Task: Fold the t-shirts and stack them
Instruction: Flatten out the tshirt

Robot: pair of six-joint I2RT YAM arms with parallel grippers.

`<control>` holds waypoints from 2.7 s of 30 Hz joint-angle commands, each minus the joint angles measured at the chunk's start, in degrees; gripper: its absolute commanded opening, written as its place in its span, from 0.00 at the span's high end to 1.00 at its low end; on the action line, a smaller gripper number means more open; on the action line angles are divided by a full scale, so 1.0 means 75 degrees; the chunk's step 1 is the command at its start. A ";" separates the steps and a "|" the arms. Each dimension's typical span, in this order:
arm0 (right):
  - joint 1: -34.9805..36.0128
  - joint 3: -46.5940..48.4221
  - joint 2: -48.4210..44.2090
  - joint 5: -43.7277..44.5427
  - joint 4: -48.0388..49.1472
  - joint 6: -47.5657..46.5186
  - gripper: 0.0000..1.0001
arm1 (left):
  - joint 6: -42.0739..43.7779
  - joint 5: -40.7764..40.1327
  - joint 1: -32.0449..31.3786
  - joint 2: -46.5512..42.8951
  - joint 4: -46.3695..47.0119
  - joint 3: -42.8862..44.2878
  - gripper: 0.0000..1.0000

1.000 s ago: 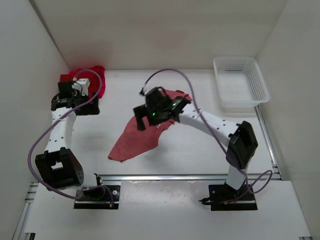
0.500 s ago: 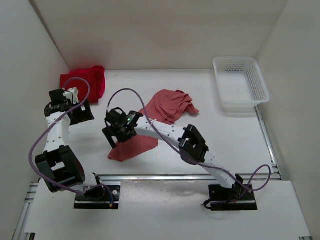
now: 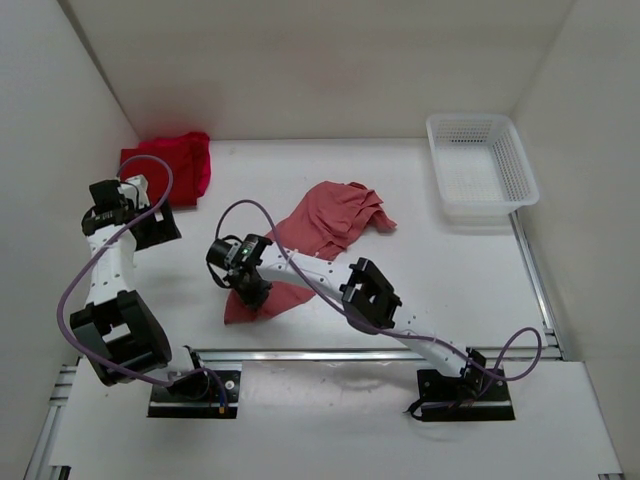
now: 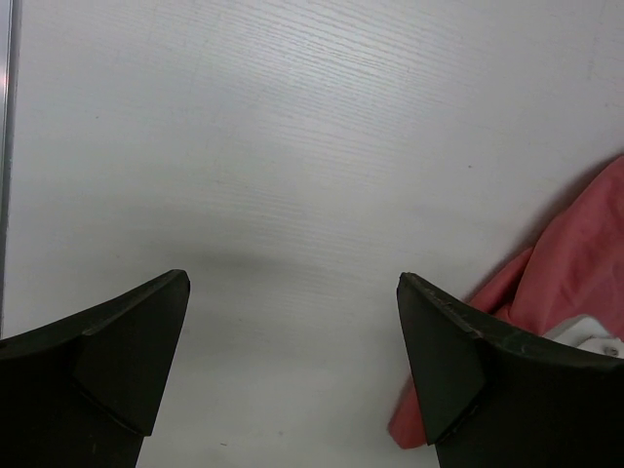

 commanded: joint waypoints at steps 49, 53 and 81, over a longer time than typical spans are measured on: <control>-0.9287 -0.9802 -1.2331 -0.2342 0.1595 -0.0935 1.00 | -0.0118 0.0525 -1.0608 0.2740 0.2083 0.0568 0.01; -0.9487 -1.0025 -1.2529 -0.2378 0.1572 -0.0947 1.00 | -0.0190 -0.0143 -1.0689 0.3209 0.2447 0.0941 0.01; -0.9827 -0.3561 -0.8688 -0.2541 0.2593 -0.1392 1.00 | 0.1123 -0.0427 -0.5242 0.3446 0.1451 0.7786 1.00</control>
